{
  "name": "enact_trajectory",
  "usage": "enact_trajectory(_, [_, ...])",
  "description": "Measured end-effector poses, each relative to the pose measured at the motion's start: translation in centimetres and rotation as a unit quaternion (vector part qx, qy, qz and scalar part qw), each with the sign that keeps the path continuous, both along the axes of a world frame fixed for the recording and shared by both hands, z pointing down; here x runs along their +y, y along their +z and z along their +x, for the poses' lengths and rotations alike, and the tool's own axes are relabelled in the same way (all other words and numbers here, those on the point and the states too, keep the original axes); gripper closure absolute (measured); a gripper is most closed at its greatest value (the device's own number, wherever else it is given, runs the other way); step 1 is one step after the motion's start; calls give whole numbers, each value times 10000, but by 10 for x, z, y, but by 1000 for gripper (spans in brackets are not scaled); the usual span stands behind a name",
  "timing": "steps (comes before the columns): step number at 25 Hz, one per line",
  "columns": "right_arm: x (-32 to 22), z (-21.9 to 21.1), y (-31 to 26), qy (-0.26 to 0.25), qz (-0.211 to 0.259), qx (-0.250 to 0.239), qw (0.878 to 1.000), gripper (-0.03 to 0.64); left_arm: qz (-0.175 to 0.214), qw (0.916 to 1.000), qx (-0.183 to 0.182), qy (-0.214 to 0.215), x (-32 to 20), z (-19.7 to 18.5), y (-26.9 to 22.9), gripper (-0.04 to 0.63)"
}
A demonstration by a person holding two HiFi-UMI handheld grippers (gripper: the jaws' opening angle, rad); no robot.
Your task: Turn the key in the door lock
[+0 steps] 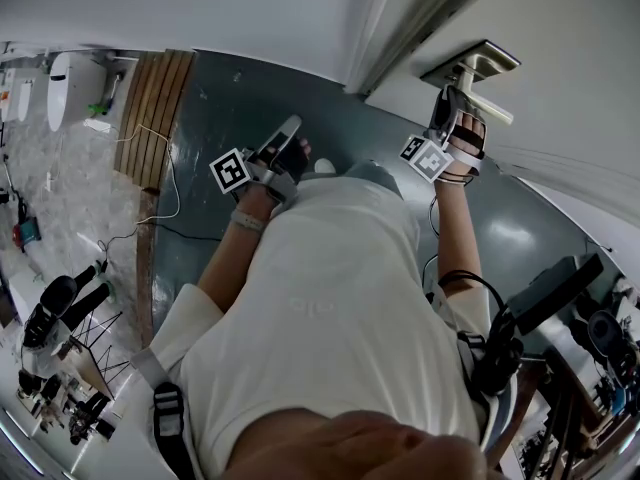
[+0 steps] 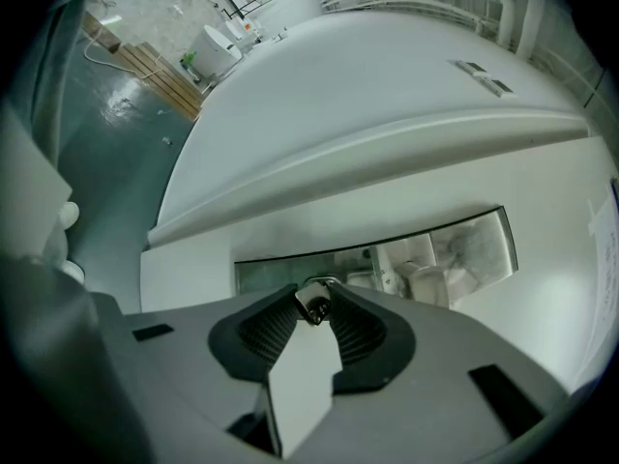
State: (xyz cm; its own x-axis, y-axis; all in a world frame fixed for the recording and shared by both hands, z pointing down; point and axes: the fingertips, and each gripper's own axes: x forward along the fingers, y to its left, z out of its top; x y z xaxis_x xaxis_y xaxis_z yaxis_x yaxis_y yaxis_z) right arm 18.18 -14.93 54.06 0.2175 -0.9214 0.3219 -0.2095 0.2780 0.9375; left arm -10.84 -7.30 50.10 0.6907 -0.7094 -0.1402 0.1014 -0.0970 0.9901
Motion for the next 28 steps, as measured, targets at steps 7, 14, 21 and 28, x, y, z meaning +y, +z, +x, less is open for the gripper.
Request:
enact_trajectory(7, [0, -6, -2, -312, -220, -26, 9993, 502, -30, 10000, 46, 4, 1, 0, 1, 588])
enact_trajectory(14, [-3, -8, -7, -434, -314, -93, 9985, 505, -47, 10000, 64, -11, -2, 1, 5, 588])
enact_trajectory(21, [-3, -5, 1, -184, -269, -1104, 9934, 506, -51, 10000, 51, 4, -2, 2, 5, 588])
enact_trajectory(28, [-3, -1, -5, 229, -182, -2687, 9628, 512, -55, 10000, 18, 3, -1, 1, 3, 588])
